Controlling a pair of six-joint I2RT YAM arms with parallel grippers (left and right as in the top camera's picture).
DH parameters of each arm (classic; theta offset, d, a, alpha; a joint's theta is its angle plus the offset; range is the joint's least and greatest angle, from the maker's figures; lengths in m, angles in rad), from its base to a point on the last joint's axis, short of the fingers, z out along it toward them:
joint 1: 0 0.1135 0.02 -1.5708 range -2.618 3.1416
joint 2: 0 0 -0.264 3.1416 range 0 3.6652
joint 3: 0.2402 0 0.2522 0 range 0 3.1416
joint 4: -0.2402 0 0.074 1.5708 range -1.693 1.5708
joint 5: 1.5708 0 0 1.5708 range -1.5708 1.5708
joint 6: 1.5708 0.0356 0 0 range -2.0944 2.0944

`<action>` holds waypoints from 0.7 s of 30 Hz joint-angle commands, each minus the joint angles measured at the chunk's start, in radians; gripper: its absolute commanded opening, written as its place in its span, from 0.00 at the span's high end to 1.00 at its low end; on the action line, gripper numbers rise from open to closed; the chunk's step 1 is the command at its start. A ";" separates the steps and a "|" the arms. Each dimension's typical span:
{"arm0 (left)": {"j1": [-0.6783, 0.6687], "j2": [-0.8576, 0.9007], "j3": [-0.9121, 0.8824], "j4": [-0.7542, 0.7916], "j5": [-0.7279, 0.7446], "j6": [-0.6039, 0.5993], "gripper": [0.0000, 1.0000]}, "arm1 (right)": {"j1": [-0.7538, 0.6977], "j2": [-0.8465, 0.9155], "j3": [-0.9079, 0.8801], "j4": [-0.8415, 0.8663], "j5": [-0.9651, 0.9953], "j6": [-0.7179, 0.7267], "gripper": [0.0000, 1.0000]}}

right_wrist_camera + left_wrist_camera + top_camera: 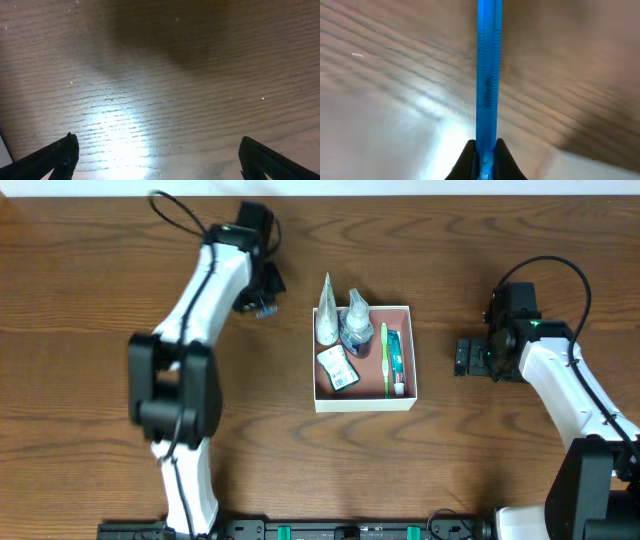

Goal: Pack container
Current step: 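Carry the razor into the box and release it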

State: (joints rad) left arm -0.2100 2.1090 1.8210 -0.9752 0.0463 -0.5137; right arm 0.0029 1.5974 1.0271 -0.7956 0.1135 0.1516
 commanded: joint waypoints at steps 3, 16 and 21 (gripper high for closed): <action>-0.065 -0.311 0.019 -0.027 -0.005 0.085 0.94 | 0.004 -0.008 0.001 -0.001 0.013 -0.007 0.01; -0.622 -0.473 0.005 -0.007 -0.347 -0.093 0.94 | 0.004 -0.008 0.001 -0.001 0.013 -0.007 0.01; -0.736 -0.342 0.003 -0.006 -0.399 -0.224 0.94 | 0.004 -0.008 0.001 -0.001 0.013 -0.007 0.01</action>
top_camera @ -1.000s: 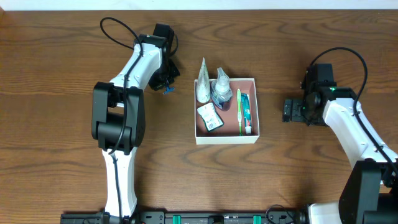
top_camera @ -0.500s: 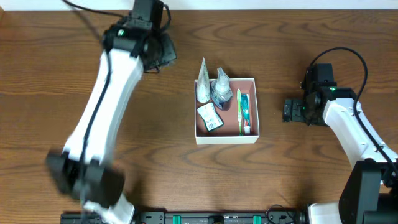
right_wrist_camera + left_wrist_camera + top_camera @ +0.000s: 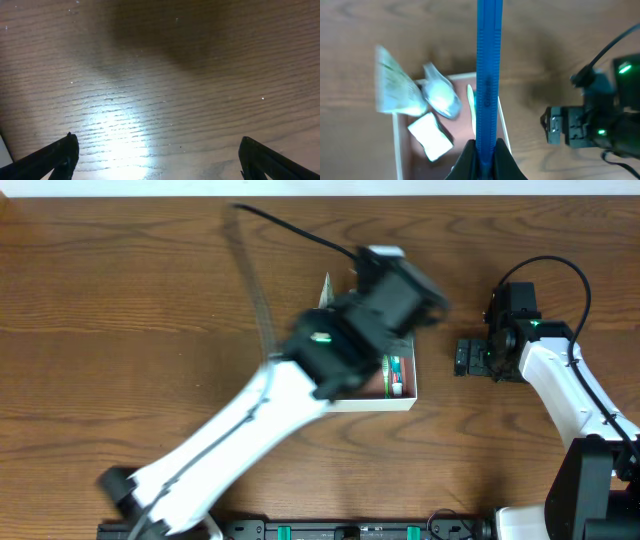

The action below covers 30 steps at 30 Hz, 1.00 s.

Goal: Pack container
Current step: 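Carry the razor into the box and release it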

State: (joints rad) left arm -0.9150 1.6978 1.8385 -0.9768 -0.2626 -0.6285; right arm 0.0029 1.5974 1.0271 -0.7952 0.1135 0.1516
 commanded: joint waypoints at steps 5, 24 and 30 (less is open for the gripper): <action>-0.063 0.207 -0.014 0.002 -0.084 -0.183 0.94 | 0.004 -0.008 0.001 -0.001 0.013 -0.007 0.01; -0.066 0.414 -0.015 0.057 -0.011 -0.223 0.94 | 0.004 -0.008 0.001 -0.001 0.013 -0.007 0.01; -0.066 0.414 -0.015 0.057 -0.011 -0.223 0.87 | 0.004 -0.008 0.001 -0.001 0.013 -0.007 0.01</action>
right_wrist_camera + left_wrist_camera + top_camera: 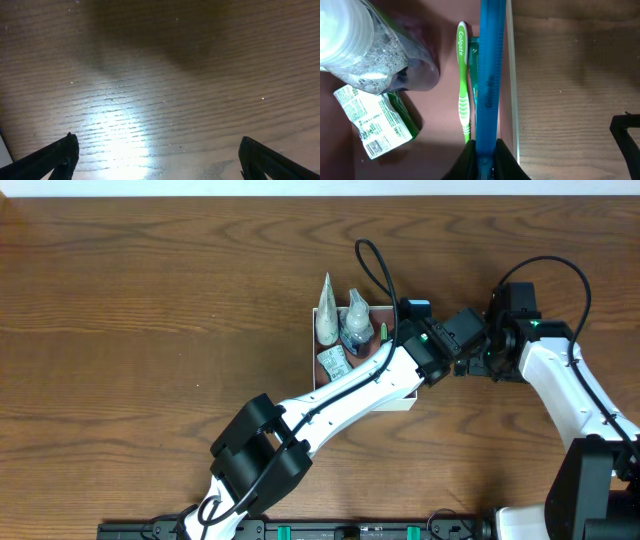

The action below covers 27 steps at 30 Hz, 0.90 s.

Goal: Pack container
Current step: 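Carry the razor into the box and release it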

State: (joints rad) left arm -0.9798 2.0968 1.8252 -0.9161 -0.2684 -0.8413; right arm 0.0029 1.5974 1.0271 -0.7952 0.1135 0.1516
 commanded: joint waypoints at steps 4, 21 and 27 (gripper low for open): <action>-0.001 0.015 -0.002 -0.006 -0.005 -0.010 0.83 | 0.004 -0.008 0.001 -0.001 0.013 -0.007 0.01; 0.034 -0.052 0.024 -0.111 -0.061 0.100 0.83 | 0.004 -0.008 0.001 -0.001 0.013 -0.007 0.01; 0.100 -0.264 0.024 -0.269 -0.218 0.100 0.83 | 0.004 -0.008 0.001 -0.001 0.013 -0.007 0.01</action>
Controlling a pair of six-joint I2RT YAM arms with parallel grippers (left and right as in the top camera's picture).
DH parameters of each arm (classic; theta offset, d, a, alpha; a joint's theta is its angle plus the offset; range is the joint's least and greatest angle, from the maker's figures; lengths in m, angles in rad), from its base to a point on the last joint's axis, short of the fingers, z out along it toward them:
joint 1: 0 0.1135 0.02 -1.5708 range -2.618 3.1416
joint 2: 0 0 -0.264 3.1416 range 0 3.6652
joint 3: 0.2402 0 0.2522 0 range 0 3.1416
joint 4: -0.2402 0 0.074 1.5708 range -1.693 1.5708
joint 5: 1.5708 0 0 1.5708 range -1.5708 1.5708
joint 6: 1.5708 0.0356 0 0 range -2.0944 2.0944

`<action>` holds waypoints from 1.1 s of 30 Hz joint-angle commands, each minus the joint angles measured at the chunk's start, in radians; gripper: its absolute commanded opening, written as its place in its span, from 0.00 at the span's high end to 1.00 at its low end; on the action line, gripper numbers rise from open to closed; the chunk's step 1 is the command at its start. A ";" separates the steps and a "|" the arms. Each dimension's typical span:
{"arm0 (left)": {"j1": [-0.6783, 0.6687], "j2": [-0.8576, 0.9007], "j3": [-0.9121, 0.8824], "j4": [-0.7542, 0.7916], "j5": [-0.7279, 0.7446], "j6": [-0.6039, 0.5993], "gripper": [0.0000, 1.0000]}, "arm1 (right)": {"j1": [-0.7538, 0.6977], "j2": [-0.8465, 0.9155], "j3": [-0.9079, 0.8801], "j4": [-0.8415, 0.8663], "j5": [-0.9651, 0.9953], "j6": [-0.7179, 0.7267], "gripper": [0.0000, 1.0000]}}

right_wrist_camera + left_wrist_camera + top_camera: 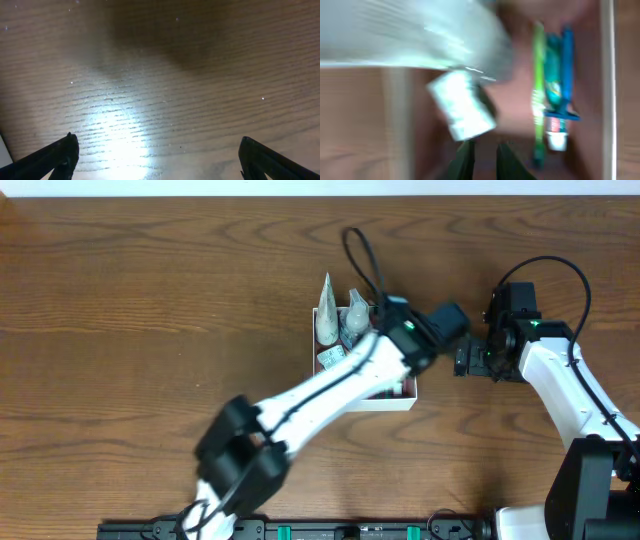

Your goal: Pack container

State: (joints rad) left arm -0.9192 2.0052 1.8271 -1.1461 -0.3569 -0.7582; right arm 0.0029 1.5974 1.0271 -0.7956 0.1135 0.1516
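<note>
The white box with a pink floor [366, 407] stands mid-table. In the blurred left wrist view a blue toothbrush [567, 70] lies along the box's right side. Beside it are a teal toothpaste tube [553, 82] and a green toothbrush [538, 95]. A white and green packet [462, 107] and a clear bag [420, 40] fill the left part. My left gripper [484, 162] hangs above the box, its fingers slightly apart with nothing between them. My right gripper [157, 155] is wide open over bare wood, right of the box [465, 358].
The left arm [330, 385] stretches across the box from the lower left and hides its right half in the overhead view. Two pointed clear bags [327, 315] stick out over the box's far rim. The brown wooden table [120, 300] surrounds everything.
The blue toothbrush has left my left gripper's fingers and now lies in the box beside the toothpaste. The left wrist has shifted toward the box's left side. The right arm has not moved.
My left gripper held the blue toothbrush over the table left of the box. It then held it above the box, then low along the box's right wall. Now the brush lies in the box and the fingers are empty. My right gripper stayed open throughout.
</note>
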 commanded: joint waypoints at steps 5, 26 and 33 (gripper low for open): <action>0.122 -0.362 0.022 -0.127 -0.172 0.025 0.52 | 0.004 -0.008 0.001 -0.001 0.013 -0.007 0.01; 0.232 -0.734 0.022 -0.532 -0.111 0.141 0.02 | 0.004 -0.008 0.001 -0.001 0.013 -0.007 0.01; 0.232 -0.737 0.010 -0.543 0.000 0.140 0.02 | 0.004 -0.008 0.001 -0.001 0.013 -0.007 0.01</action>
State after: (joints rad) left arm -0.6937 1.2709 1.8446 -1.6112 -0.4065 -0.6273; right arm 0.0029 1.5974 1.0271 -0.7952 0.1135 0.1516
